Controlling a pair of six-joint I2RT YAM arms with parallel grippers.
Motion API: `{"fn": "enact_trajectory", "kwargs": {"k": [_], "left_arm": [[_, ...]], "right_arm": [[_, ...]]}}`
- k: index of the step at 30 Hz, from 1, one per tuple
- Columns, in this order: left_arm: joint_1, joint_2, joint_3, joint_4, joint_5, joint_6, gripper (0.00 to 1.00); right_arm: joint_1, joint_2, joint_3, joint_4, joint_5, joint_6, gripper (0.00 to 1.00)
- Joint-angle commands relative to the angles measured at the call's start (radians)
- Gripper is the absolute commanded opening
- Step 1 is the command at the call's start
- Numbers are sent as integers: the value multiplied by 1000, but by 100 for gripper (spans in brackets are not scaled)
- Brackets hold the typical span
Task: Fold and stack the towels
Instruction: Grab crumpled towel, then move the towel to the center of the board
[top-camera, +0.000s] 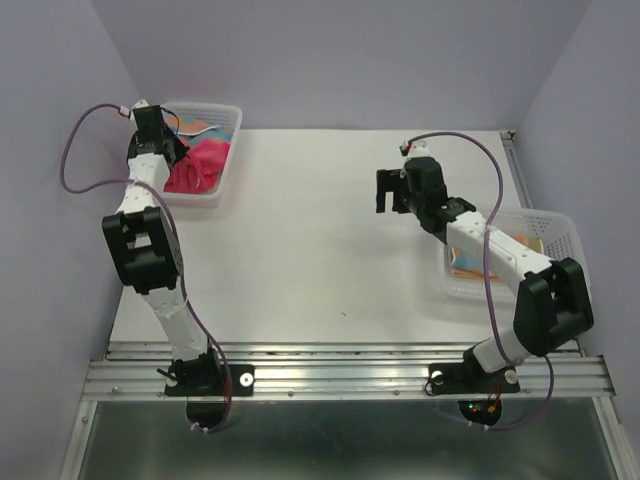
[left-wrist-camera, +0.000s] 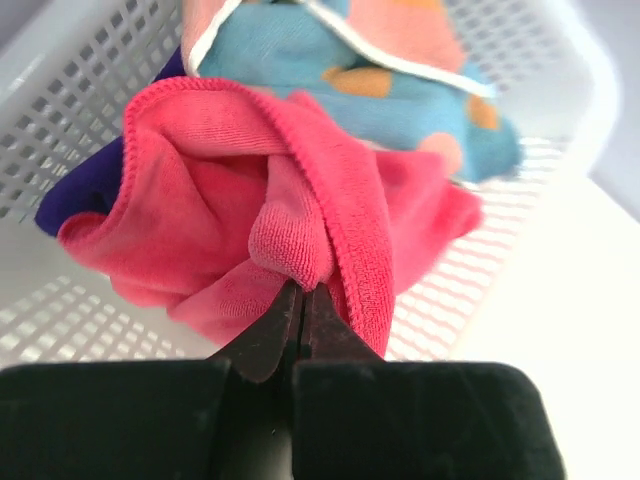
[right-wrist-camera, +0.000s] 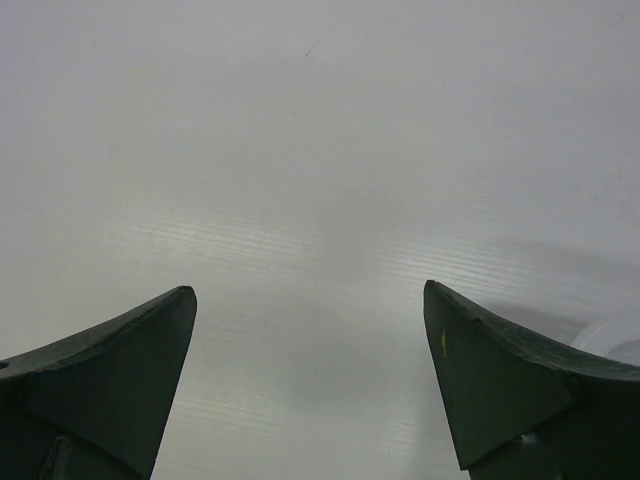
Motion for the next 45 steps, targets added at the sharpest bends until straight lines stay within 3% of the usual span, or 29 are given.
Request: {"fn": "enact_trajectory", "kwargs": {"k": [1, 7, 11, 13, 17, 25, 29, 32, 37, 38, 39, 40, 41, 42, 45], "left_arm": [[6, -282, -54, 154, 61, 13, 0], [3, -561, -134, 237, 97, 10, 0], [-19, -670, -147, 297, 247, -6, 0], [-64, -749, -163, 325, 338, -26, 0], [-238, -848, -151, 352, 378, -26, 0], [-561, -806, -24, 372, 470, -89, 0], [-611, -769, -25, 412, 506, -107, 0], [-609, -819, -154, 454, 447, -110, 0], [-600, -979, -632, 448, 237, -127, 0], [-597, -989, -701, 416, 201, -157, 6], [-582, -997, -816, 371, 103, -209, 38], [-576, -1002, -861, 278, 46, -236, 63], [-562, -1006, -896, 244, -25, -266, 97], [-547, -1008, -915, 186, -138, -295, 99], [-487, -999, -862, 64, -197, -313, 99]], "right_arm": [[4, -94, -37, 50, -23, 22, 100], [4, -218, -139, 97, -66, 63, 100], [5, -301, -202, 132, -97, 89, 100], [4, -331, -226, 140, -124, 97, 100], [5, -429, -266, 140, -149, 117, 100], [4, -601, -315, 50, -108, 151, 100], [4, -674, -315, -18, -17, 169, 100], [4, -701, -297, -67, 32, 169, 100], [4, -689, -292, -53, 69, 169, 100], [4, -672, -283, -49, 67, 162, 100], [4, -657, -272, -49, 61, 151, 100], [5, -640, -263, -52, 54, 143, 100], [4, -617, -237, -58, 54, 135, 100], [4, -577, -231, -56, 55, 138, 100], [4, -479, -190, -32, -4, 154, 100]]}}
